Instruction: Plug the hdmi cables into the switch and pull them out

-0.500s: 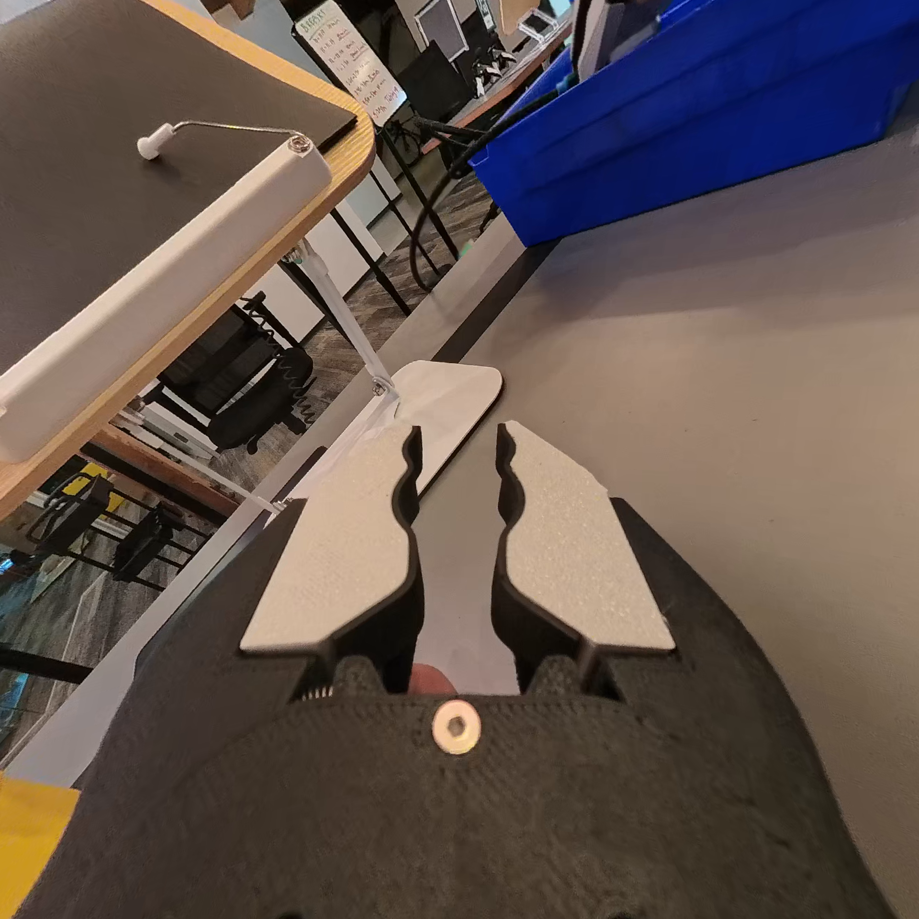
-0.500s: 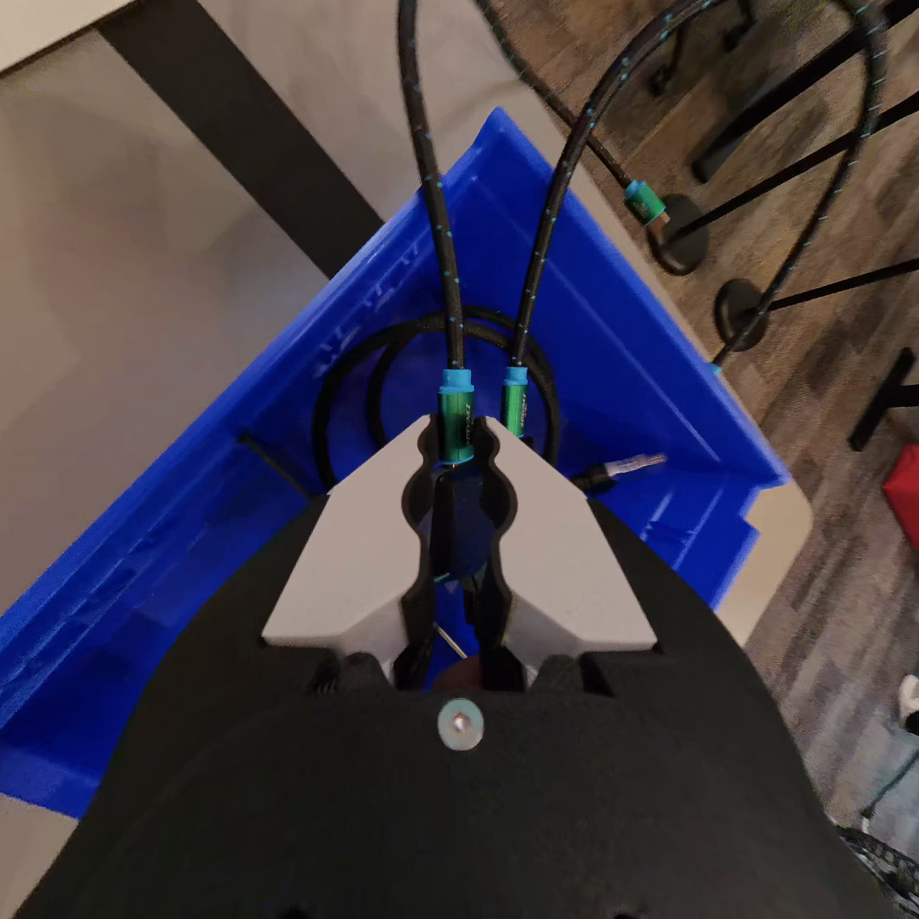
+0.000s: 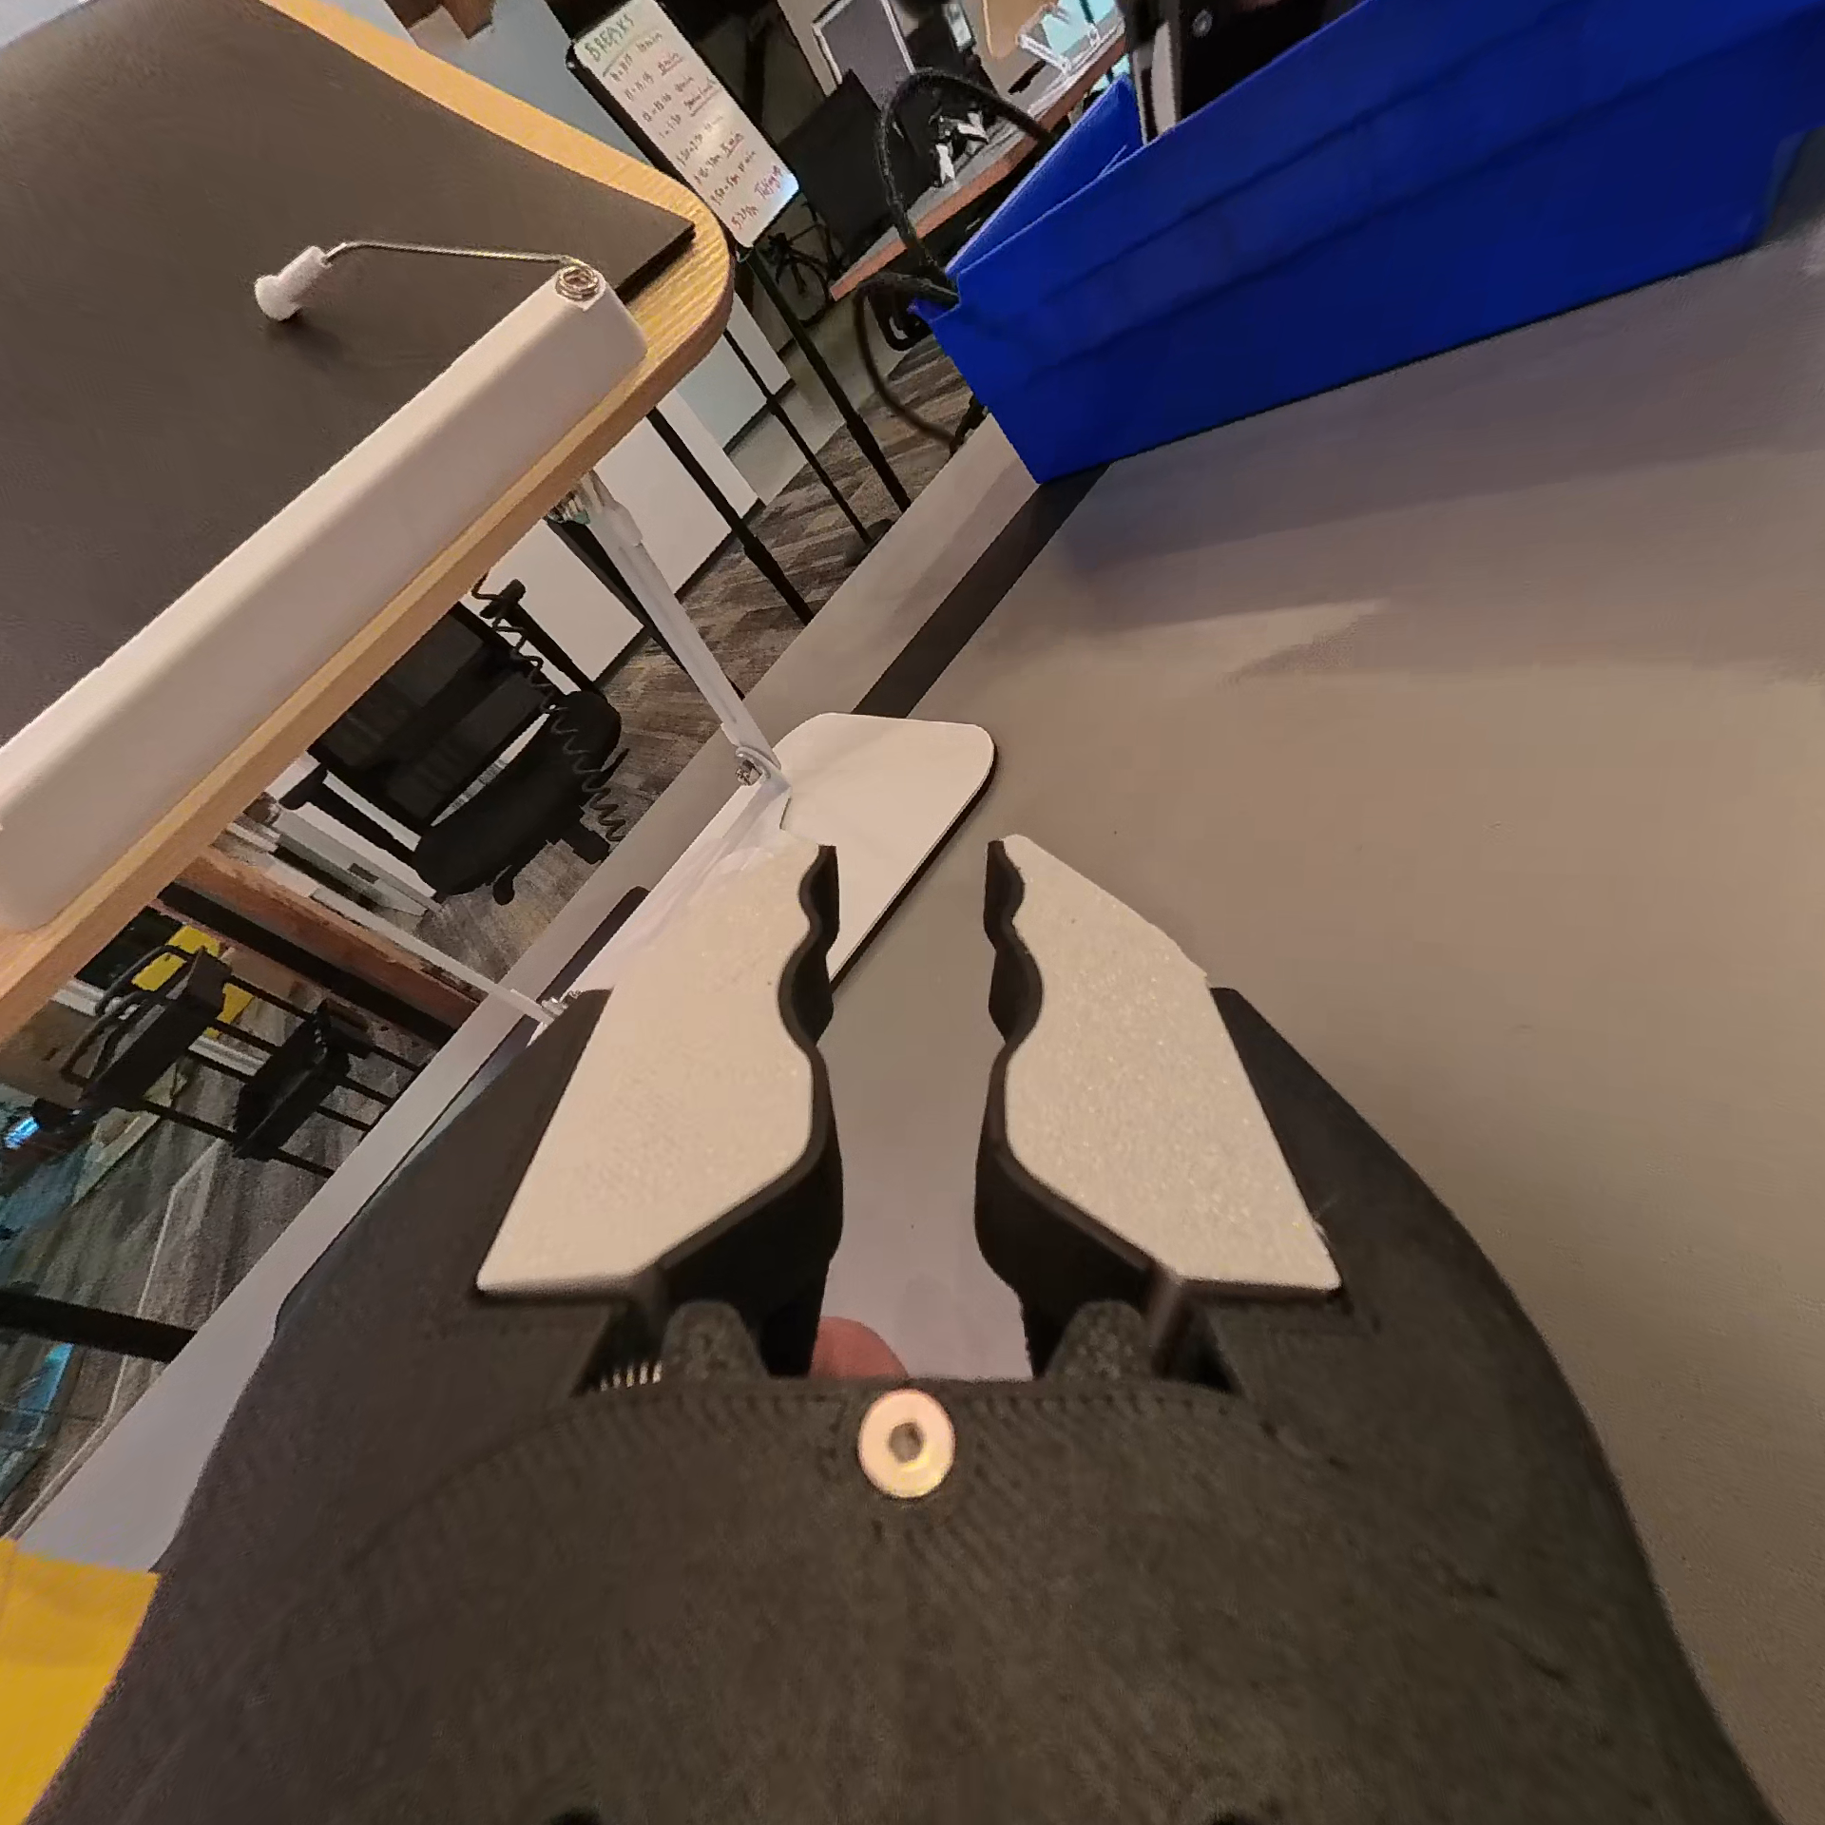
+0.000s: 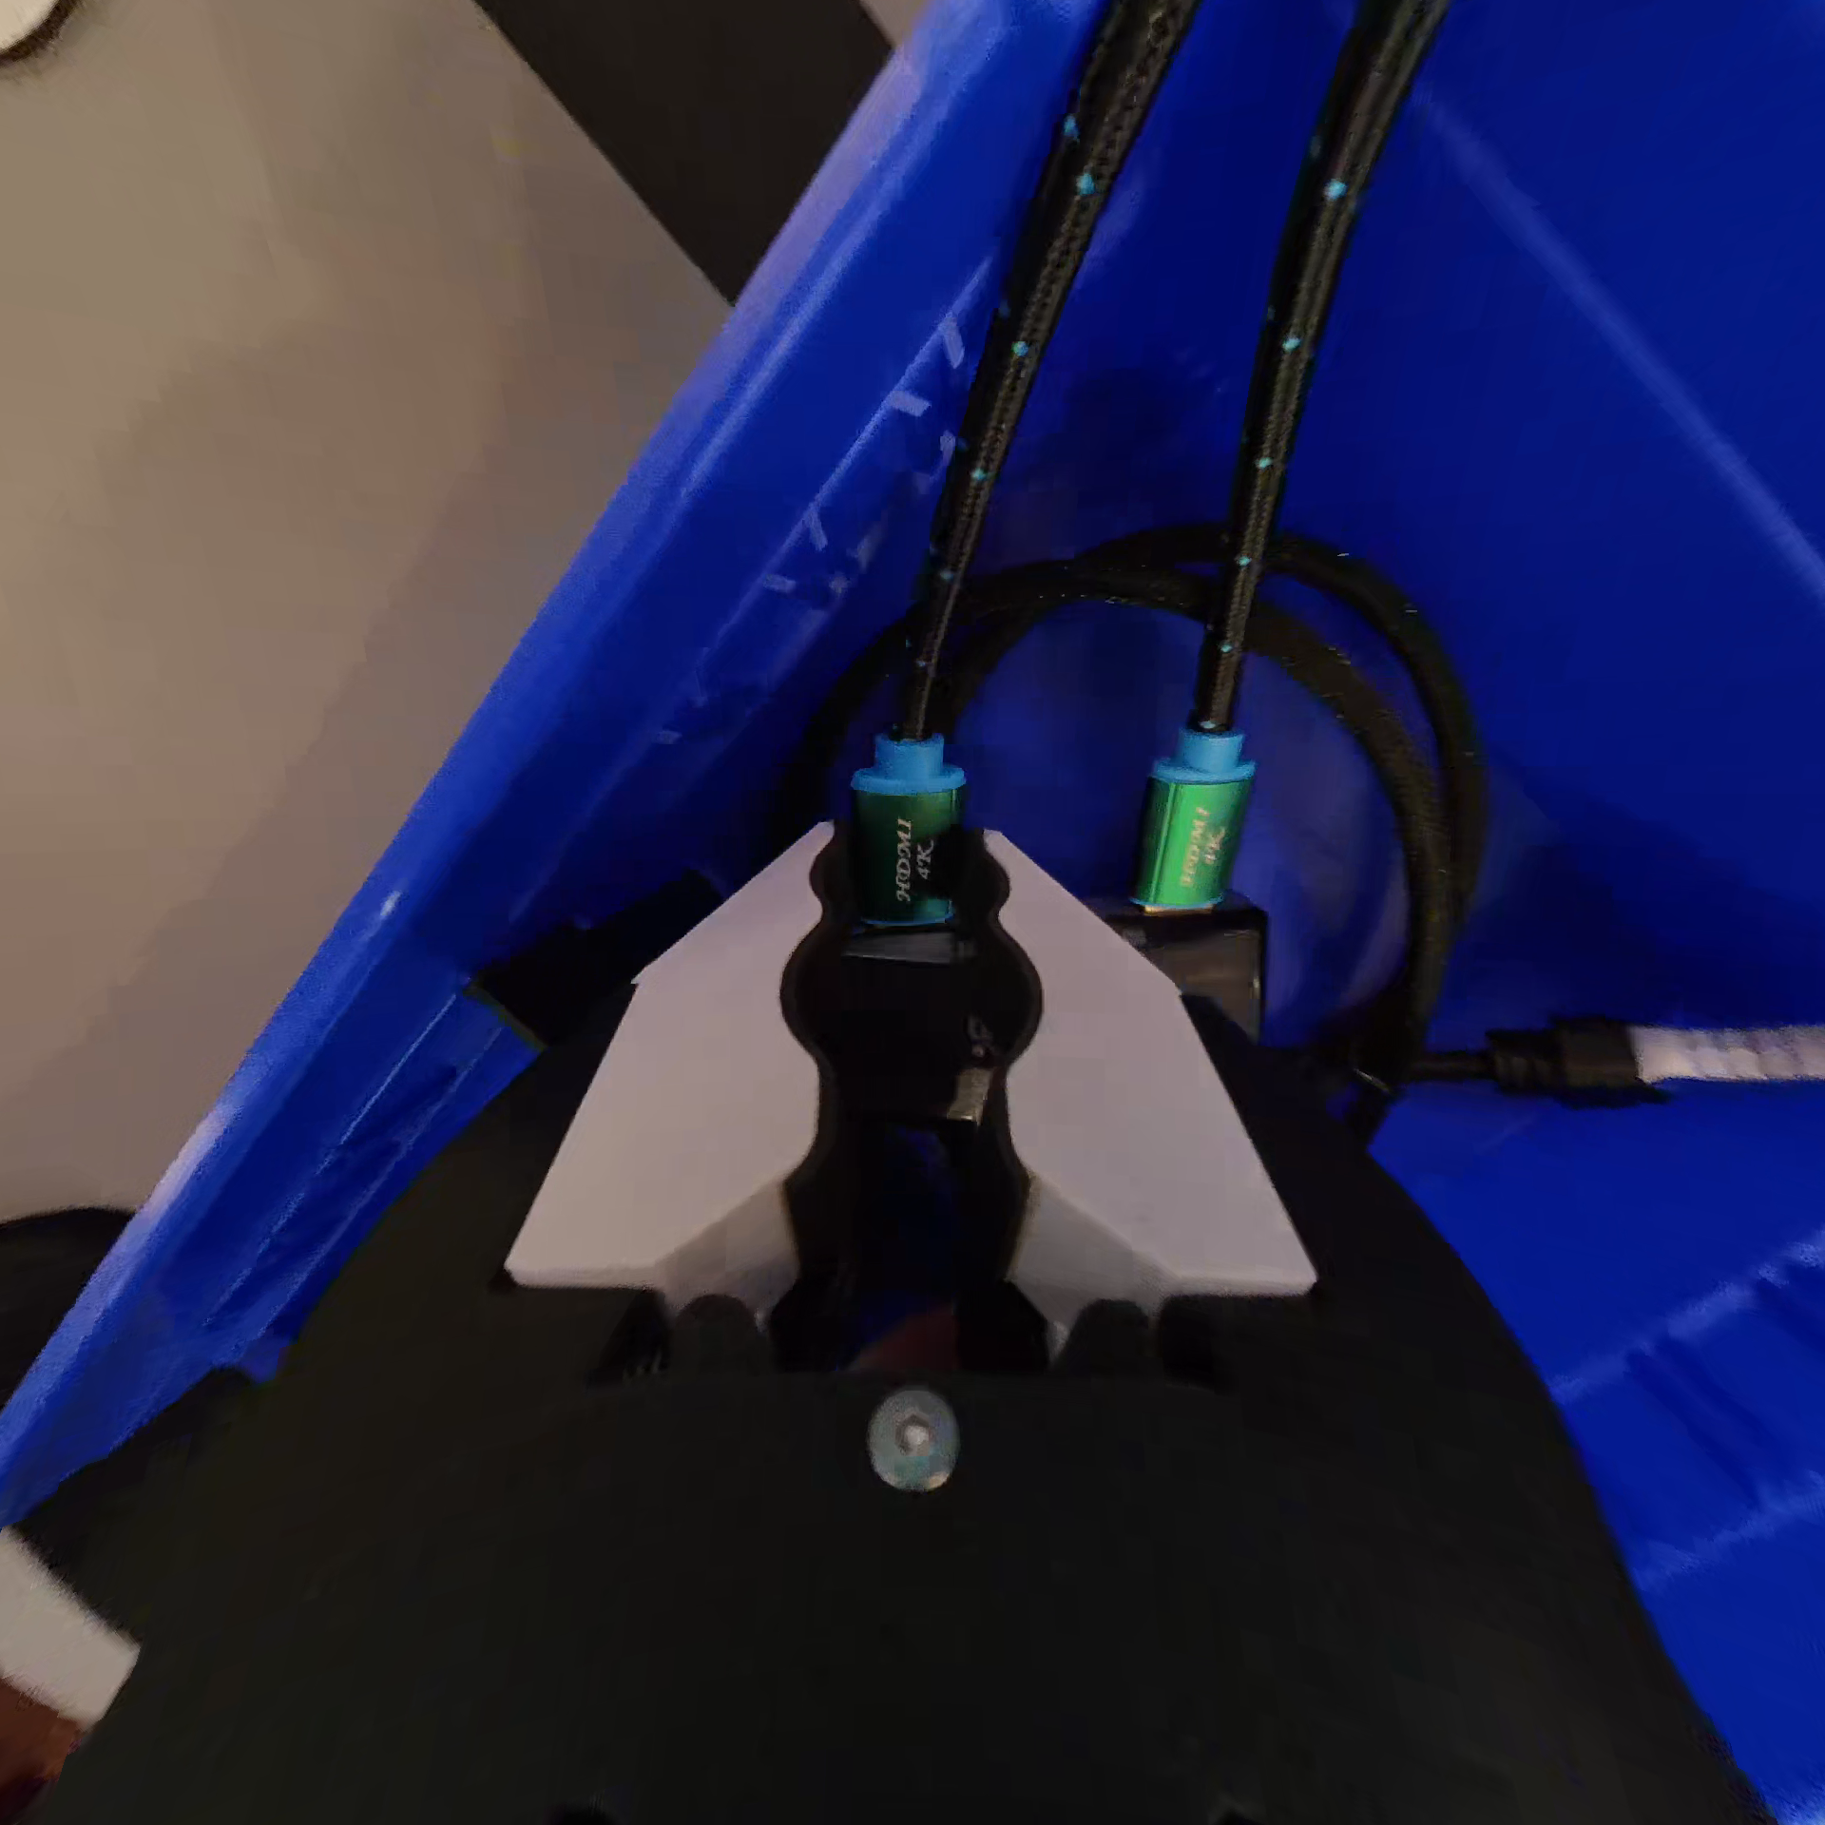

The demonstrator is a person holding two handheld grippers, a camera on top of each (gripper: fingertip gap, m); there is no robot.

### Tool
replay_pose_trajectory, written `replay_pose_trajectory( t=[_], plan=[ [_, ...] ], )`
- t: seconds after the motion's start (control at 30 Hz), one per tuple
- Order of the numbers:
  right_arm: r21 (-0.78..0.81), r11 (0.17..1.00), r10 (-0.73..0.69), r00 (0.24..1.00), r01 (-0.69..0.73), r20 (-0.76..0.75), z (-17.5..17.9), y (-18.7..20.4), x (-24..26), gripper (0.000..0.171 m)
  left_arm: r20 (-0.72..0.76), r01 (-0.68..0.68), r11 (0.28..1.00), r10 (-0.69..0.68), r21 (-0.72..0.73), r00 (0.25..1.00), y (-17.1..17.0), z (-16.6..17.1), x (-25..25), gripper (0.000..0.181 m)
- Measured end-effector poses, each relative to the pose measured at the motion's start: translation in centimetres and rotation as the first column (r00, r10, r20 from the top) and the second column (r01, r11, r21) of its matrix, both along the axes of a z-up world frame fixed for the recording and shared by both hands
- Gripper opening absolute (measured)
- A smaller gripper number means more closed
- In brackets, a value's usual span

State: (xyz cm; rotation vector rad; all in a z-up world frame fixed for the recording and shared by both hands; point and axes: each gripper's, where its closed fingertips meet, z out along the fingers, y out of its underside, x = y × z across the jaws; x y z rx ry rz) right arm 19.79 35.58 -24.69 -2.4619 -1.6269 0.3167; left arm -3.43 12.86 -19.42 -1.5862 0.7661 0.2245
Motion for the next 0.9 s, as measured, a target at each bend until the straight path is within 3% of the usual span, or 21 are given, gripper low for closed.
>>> replay_pose_trajectory(
  t=[0.13, 0.27, 0.37, 0.47, 0.63, 0.77, 0.9],
  plan=[
    [-0.105, 0.994, 0.012, 0.996, -0.003, 0.085, -1.6, -0.3, 0.0, 0.020, -0.003, 0.001, 1.000, -0.001, 0.000, 1.000, -0.1, 0.0, 0.0, 0.028],
    [-0.103, 0.995, 0.026, 0.992, -0.013, 0.124, -1.7, -0.2, 0.0, 0.019, 0.001, 0.000, 1.000, 0.000, -0.001, 1.000, -0.1, 0.0, -0.1, 0.028],
    [-0.100, 0.995, 0.025, 0.996, -0.016, 0.087, -1.5, -0.2, -0.2, 0.021, -0.004, 0.002, 1.000, -0.002, -0.001, 1.000, -0.1, 0.0, 0.0, 0.028],
    [-0.056, 0.998, -0.010, 0.999, 0.012, 0.032, -0.8, 0.3, -0.3, 0.035, -0.007, 0.003, 1.000, -0.003, -0.001, 1.000, -0.1, -0.1, 0.0, 0.028],
    [0.076, 0.997, -0.019, 1.000, 0.021, -0.022, 2.4, 1.2, -0.1, 0.055, -0.016, 0.003, 1.000, -0.003, 0.001, 1.000, -0.1, -0.1, 0.0, 0.029],
    [0.168, 0.985, -0.012, 0.998, 0.021, -0.054, 5.1, 1.1, 1.1, 0.056, -0.029, -0.006, 1.000, 0.006, 0.000, 1.000, 0.1, 0.1, 0.1, 0.034],
    [0.303, 0.952, 0.024, 0.982, 0.034, -0.186, 9.3, 0.7, 3.6, 0.052, -0.017, 0.023, 1.000, -0.023, -0.013, 1.000, 0.0, 1.6, 1.8, 0.038]
  ],
)
